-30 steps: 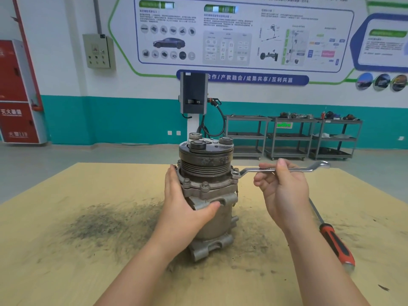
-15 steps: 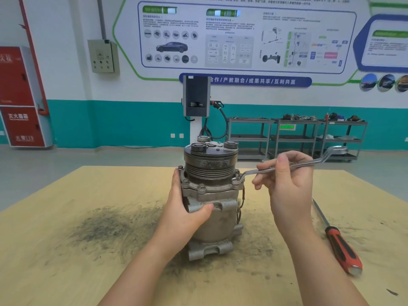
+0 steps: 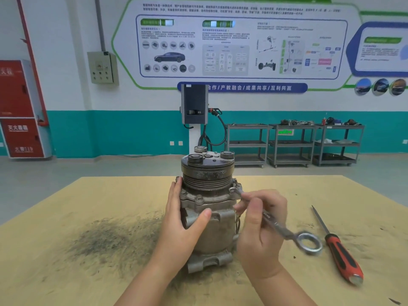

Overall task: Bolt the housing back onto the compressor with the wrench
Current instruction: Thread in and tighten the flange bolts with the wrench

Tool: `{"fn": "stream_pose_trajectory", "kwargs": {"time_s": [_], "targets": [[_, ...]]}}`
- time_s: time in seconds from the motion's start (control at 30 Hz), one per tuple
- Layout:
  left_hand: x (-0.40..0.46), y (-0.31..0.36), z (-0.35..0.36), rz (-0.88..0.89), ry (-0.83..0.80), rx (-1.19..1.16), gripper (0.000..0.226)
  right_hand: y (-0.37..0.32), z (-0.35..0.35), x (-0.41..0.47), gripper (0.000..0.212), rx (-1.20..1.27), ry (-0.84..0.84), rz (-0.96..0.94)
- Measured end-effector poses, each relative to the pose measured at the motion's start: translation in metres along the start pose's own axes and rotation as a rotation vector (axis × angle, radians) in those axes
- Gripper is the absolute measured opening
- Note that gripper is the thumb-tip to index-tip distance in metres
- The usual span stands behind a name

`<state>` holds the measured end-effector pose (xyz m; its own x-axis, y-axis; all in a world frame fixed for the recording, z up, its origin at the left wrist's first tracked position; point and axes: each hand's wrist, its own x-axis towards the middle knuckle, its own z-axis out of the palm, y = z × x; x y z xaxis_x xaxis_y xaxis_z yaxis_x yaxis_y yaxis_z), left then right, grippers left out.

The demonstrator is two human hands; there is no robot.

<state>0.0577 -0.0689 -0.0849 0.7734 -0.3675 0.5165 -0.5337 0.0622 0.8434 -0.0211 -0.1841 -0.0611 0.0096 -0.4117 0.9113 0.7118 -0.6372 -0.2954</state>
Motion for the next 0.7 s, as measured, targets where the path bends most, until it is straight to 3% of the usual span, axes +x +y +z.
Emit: {"fn": "stream_pose_trajectory", "kwargs": {"time_s": [0.07,0.33,0.5,0.7], "targets": [[0.0,0.0,0.001,0.004,0.009,-0.004,0.095,0.0,0.0,-0.005,0.026,-0.092,-0.077,-0.053],[0.002,-0.003,-0.003,-0.034,-0.021,-0.03,0.102,-0.007,0.003,0.0,0.035,-0.146,-0.211,-0.129],[0.007,-0.013,-0.011,-0.04,-0.02,-0.046,0.102,-0.011,-0.004,0.009,0.021,-0.055,-0.212,-0.181],[0.016,-0.017,-0.021,-0.074,-0.079,-0.105,0.09,-0.008,-0.01,0.036,0.018,0.254,0.196,0.567]]}}
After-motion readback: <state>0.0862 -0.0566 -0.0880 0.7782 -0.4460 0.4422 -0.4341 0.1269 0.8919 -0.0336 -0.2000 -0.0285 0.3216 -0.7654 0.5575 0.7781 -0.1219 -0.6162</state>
